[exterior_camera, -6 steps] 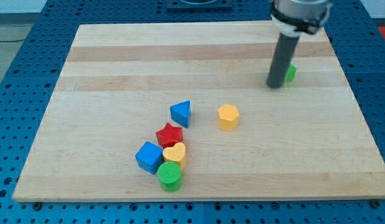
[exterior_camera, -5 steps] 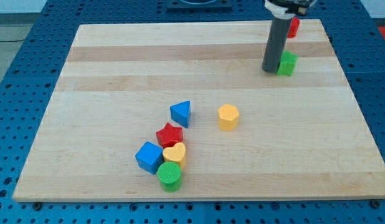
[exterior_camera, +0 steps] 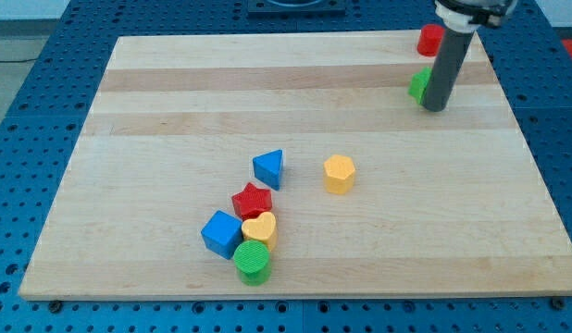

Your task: Push the green star to the bottom left of the red circle

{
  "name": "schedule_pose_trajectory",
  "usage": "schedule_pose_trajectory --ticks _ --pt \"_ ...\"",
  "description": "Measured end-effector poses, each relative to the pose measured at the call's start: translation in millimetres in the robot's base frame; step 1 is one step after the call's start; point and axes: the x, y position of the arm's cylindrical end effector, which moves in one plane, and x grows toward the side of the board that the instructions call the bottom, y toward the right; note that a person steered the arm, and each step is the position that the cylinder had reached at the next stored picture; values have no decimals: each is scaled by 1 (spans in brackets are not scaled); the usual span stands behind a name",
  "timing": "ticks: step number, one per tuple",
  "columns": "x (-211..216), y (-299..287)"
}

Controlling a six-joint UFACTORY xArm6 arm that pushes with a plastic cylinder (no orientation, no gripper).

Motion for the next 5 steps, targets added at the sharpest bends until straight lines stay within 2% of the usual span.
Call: schedule_pose_trajectory --ticks 4,5 --pt "-91 0" --pt "-85 0"
